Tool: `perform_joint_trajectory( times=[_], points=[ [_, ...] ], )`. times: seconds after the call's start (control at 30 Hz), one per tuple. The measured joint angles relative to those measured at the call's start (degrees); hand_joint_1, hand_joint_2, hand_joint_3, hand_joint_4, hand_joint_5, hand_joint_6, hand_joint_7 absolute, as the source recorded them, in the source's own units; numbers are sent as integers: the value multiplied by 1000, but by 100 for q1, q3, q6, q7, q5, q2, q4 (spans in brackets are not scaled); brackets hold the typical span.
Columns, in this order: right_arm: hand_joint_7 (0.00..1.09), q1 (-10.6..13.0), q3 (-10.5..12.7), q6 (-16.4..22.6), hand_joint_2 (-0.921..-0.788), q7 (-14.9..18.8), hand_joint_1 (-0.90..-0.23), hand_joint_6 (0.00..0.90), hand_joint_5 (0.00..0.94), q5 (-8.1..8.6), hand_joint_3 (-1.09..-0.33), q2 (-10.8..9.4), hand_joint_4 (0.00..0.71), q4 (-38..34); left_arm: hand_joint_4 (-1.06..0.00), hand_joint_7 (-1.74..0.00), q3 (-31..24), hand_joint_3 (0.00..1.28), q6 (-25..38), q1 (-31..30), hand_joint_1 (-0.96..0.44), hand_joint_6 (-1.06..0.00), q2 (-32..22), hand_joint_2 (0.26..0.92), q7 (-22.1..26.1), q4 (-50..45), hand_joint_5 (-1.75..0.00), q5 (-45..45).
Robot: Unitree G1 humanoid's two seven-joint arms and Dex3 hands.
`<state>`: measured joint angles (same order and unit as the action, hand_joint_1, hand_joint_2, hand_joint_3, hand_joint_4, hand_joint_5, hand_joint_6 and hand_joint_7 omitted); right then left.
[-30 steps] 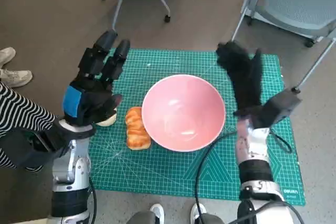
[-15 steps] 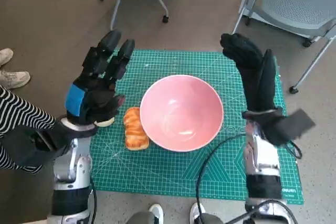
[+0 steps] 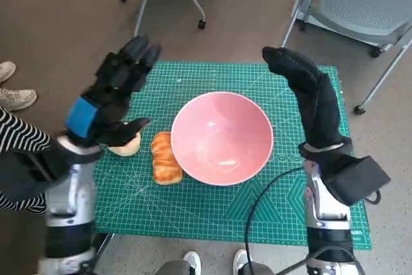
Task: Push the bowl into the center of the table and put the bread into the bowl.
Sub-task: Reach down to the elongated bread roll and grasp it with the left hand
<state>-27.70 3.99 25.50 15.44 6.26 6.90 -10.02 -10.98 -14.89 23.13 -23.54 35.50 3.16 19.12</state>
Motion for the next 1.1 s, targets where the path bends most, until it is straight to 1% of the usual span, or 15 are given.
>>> perform_joint_trajectory(
  times=[0.2, 0.23, 0.27, 0.33, 0.37, 0.43, 0.47, 0.5, 0.63, 0.73, 0.9, 1.03, 1.1],
  points=[
    [596, 94, -24, -74, -921, -30, -722, 62, 12, 2, -775, 10, 219, 171, -97, -270, -10, 87, 119, -165, -462, 1, -570, 780, -77, -392, -1, -663],
    [596, 120, -27, -104, -921, -40, -719, 58, 12, 2, -776, 8, 220, 219, -93, -278, -9, 72, 222, -228, -405, -9, -697, 754, -82, -531, -1, -800],
    [597, 139, -30, -126, -921, -46, -718, 56, 12, 2, -776, 8, 220, 264, -91, -282, -8, 66, 322, -282, -384, -12, -801, 745, -83, -658, -2, -892],
    [599, 180, -34, -180, -921, -65, -720, 51, 13, 5, -777, 7, 222, 366, -88, -297, -14, 46, 587, -406, -267, -32, -1035, 713, -83, -929, -2, -1073],
    [600, 196, -34, -214, -921, -80, -721, 50, 13, 8, -777, 8, 222, 421, -87, -299, -18, 44, 726, -467, -250, -34, -1143, 708, -81, -1053, -2, -1156],
    [605, 211, -34, -267, -921, -101, -718, 47, 13, 13, -774, 9, 224, 521, -91, -310, -30, 36, 984, -573, -116, -60, -1338, 695, -80, -1279, -4, -1272],
    [607, 213, -33, -292, -921, -107, -718, 46, 13, 17, -773, 9, 224, 572, -92, -311, -39, 35, 1128, -626, -92, -65, -1438, 693, -75, -1410, -4, -1322],
    [610, 212, -32, -312, -921, -112, -715, 45, 13, 21, -772, 9, 225, 613, -96, -314, -46, 34, 1253, -675, -36, -77, -1531, 692, -58, -1533, -6, -1382],
    [619, 210, -14, -329, -921, -137, -711, 47, 14, 29, -769, 9, 230, 667, -104, -314, -102, 35, 1458, -759, 61, -101, -1768, 690, 120, -1782, -8, -1307],
    [624, 209, -9, -328, -921, -154, -711, 49, 15, 29, -769, 6, 234, 663, -107, -313, -135, 37, 1448, -762, 89, -109, -1814, 690, 268, -1795, -7, -1111],
    [629, 203, -11, -313, -921, -177, -711, 50, 16, 28, -769, -15, 238, 619, -115, -312, -133, 41, 1420, -808, 93, -125, -1853, 688, 447, -1800, -9, -975],
    [633, 203, -13, -290, -921, -189, -711, 51, 16, 28, -769, -31, 241, 572, -122, -305, -111, 44, 1426, -869, 63, -136, -1889, 686, 486, -1845, -9, -998],
    [635, 203, -13, -281, -921, -192, -712, 51, 16, 28, -769, -35, 242, 548, -127, -264, -80, 50, 1493, -907, 21, -157, -1911, 684, 484, -1915, -5, -1068]
  ],
)
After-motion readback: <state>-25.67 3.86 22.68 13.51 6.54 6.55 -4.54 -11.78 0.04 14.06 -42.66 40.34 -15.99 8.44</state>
